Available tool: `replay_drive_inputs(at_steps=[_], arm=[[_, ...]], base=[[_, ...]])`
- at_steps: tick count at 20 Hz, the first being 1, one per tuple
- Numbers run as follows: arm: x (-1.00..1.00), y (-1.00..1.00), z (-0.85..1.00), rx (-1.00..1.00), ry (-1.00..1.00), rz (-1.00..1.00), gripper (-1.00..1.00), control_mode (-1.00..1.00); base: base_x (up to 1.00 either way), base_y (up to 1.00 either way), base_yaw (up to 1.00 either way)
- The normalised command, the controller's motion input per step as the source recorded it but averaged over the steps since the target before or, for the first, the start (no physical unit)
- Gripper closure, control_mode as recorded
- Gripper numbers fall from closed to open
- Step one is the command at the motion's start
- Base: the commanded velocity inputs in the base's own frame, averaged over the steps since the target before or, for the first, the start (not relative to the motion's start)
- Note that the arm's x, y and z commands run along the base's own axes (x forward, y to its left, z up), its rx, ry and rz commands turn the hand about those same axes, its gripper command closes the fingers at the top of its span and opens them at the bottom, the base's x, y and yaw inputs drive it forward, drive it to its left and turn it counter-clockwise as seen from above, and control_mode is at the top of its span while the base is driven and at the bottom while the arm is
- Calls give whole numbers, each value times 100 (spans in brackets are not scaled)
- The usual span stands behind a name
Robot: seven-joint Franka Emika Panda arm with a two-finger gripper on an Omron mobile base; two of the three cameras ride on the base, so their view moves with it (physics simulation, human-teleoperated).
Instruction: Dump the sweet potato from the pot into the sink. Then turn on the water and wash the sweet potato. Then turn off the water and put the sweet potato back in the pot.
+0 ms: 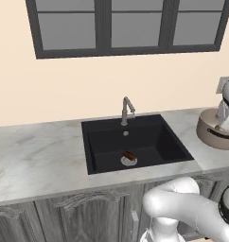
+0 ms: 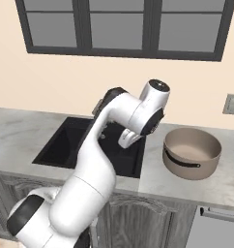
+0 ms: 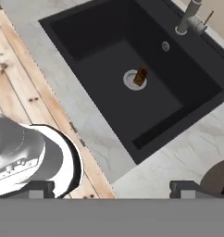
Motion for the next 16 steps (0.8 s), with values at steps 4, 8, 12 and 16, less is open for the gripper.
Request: replay_drive_inputs(at_steps=[4, 8, 12, 16], arm=[[31, 64, 29, 18, 0, 0, -100, -100], [58, 30, 13, 26, 0, 0, -100, -100], [50, 15, 0, 31, 0, 1, -100, -100], [48, 16, 0, 26, 0, 2, -100, -100]], base=[[0, 0, 0], [0, 0, 0], [0, 0, 0], [0, 0, 0]])
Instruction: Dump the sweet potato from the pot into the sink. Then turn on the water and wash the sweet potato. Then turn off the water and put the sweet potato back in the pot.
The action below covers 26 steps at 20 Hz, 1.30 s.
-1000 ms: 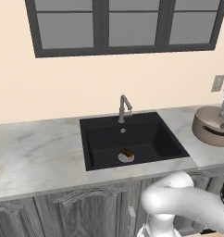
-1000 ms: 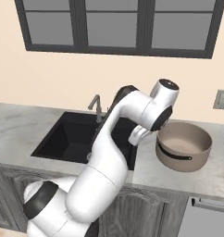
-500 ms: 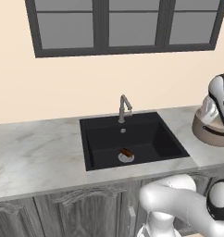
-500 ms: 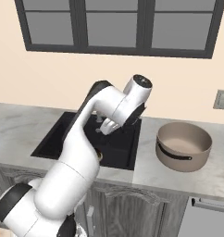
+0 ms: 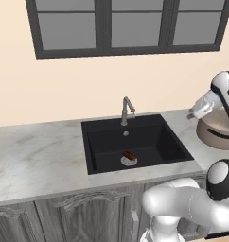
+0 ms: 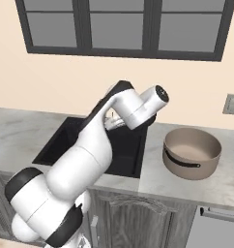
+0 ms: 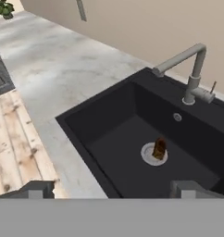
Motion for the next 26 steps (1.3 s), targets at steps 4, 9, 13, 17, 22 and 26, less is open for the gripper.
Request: replay_drive_inputs(at_steps=[4, 9, 13, 17, 22, 26], arm=[[45, 28, -11, 18, -3, 1, -100, -100], [38, 28, -20, 8, -14, 0, -100, -100], [26, 17, -33, 4, -22, 0, -100, -100], [29, 19, -33, 4, -18, 0, -100, -100], [38, 28, -20, 6, -11, 0, -100, -100], [64, 9, -9, 12, -1, 0, -100, -100]], base=[[0, 0, 0], [0, 0, 0], [0, 0, 0], [0, 0, 0], [0, 0, 0], [0, 0, 0]])
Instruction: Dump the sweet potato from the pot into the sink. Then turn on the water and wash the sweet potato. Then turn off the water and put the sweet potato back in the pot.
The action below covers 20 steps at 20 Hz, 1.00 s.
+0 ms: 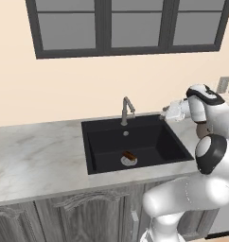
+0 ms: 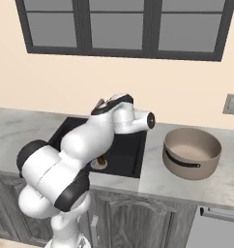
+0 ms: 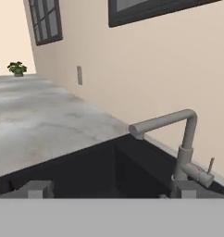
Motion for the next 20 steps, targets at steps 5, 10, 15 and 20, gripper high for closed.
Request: replay_drive_inputs(at_steps=[5, 10, 15, 20], arm=[[70, 0, -14, 17, 0, 0, -100, -100], [40, 4, -24, 16, 0, 0, -100, -100], [38, 0, -23, 12, 0, 0, -100, -100], [22, 9, -18, 10, 0, 0, -100, -100]], base=[[0, 0, 0], [0, 0, 0], [0, 0, 0], [0, 0, 0]])
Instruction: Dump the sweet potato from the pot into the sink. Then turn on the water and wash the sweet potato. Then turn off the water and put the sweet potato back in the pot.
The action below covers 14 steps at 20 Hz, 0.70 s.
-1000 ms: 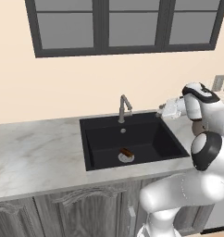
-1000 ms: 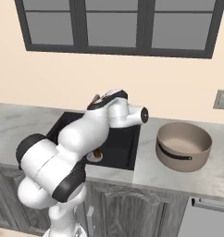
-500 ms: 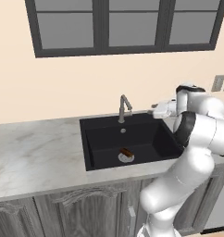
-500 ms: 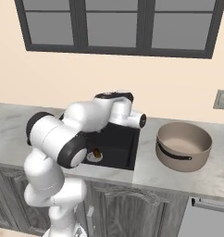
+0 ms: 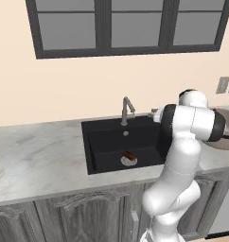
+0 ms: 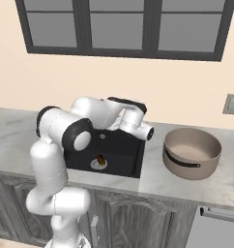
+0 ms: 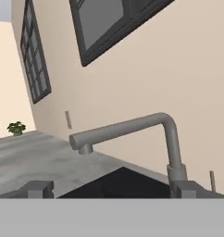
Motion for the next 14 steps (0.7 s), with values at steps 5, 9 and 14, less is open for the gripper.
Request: replay_drive_inputs(at_steps=[5, 9, 14], arm=[[16, 24, -13, 4, 0, 0, -100, -100], [32, 31, -11, 3, 0, -2, -100, -100], [44, 16, -9, 1, 0, -3, -100, -100]], base=[[0, 0, 0], [0, 0, 0], [0, 0, 0]])
